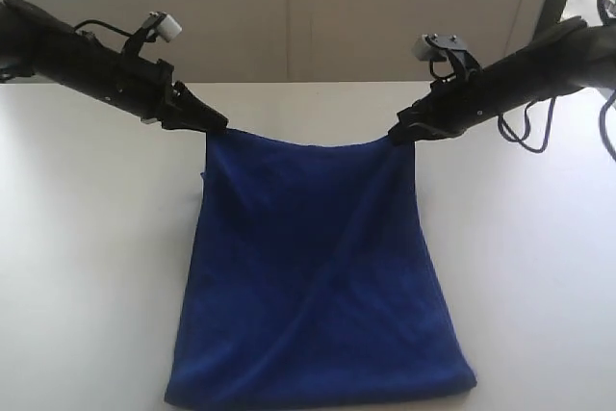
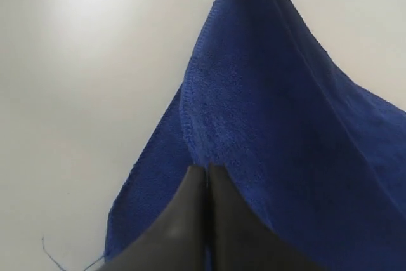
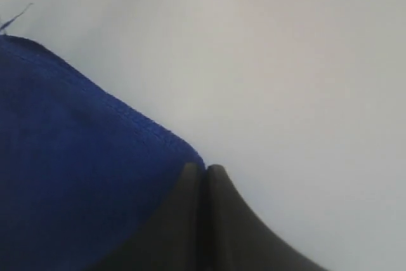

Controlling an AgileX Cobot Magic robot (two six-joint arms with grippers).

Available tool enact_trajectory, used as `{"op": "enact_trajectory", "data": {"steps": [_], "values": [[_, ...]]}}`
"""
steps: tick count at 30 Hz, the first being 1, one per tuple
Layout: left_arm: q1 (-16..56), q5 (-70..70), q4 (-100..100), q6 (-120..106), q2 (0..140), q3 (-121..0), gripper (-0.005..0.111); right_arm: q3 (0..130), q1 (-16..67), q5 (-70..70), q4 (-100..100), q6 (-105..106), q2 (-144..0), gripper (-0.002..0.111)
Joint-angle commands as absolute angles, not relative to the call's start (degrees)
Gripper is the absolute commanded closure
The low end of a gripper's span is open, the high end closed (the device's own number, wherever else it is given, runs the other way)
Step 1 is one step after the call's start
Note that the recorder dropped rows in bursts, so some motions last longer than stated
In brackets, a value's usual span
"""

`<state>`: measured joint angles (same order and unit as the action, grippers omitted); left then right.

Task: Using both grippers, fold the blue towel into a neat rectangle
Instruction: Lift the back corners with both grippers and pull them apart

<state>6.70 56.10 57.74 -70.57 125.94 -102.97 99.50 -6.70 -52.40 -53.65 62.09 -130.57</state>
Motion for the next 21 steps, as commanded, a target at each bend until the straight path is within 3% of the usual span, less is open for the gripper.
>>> {"op": "enact_trajectory", "data": {"steps": [1,11,21], "values": [[6.96,59.99,57.39,-70.05,122.59,-103.31,0.107,99.91,-7.01,-57.01,-51.18,61.33,-126.67,0.108],[6.96,69.96,51.98,-65.76,117.24,-103.31,0.107,99.46,-6.91,-66.76,-46.22,58.14,-121.92,0.108],[6.96,69.96,49.22,-63.49,107.48,-100.52,0.107,89.29,-6.91,-66.60,-44.80,57.88,-108.51,0.108]]}}
